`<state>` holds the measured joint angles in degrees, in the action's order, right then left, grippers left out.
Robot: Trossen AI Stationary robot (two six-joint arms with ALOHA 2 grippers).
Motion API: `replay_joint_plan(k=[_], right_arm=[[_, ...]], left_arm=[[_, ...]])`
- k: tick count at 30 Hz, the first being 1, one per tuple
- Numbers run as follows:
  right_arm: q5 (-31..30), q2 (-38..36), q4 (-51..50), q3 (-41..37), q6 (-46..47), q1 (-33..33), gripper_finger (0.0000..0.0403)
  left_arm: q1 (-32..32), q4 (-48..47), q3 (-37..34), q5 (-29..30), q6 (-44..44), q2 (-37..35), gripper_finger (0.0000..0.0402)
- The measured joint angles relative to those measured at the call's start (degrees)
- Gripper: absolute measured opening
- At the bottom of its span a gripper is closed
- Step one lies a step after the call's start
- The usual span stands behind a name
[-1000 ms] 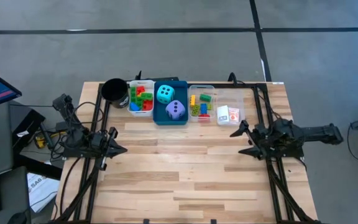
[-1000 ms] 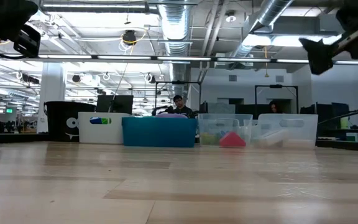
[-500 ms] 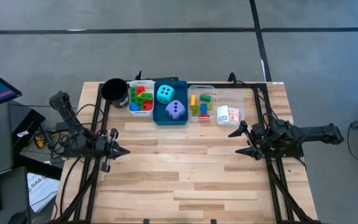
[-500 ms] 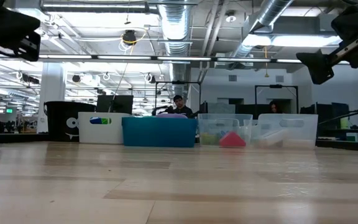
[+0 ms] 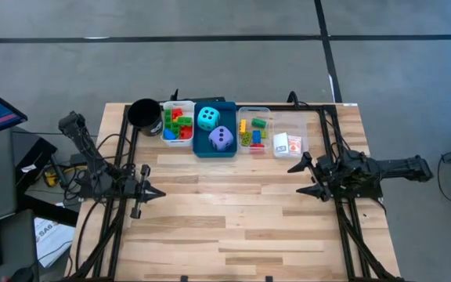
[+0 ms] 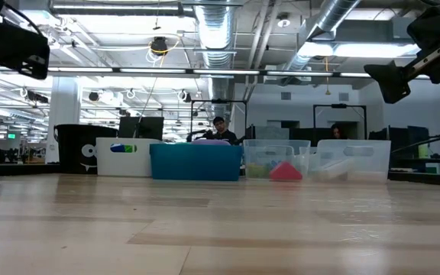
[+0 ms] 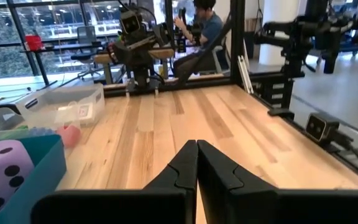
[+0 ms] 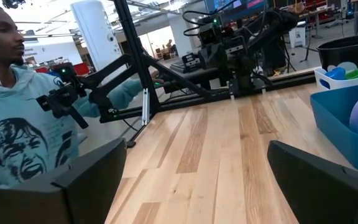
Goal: Pick & Place Toys
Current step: Return to Home Position
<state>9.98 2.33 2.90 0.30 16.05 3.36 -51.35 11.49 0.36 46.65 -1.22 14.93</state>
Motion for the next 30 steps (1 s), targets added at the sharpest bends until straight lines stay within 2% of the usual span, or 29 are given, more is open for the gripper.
replay_joint_plan(k=[30], right_arm=[[0.0,0.0,0.0,0.0,0.0,0.0,0.0384]], left_arm=[[0.0,0.0,0.0,0.0,0.0,1.9,0.0]])
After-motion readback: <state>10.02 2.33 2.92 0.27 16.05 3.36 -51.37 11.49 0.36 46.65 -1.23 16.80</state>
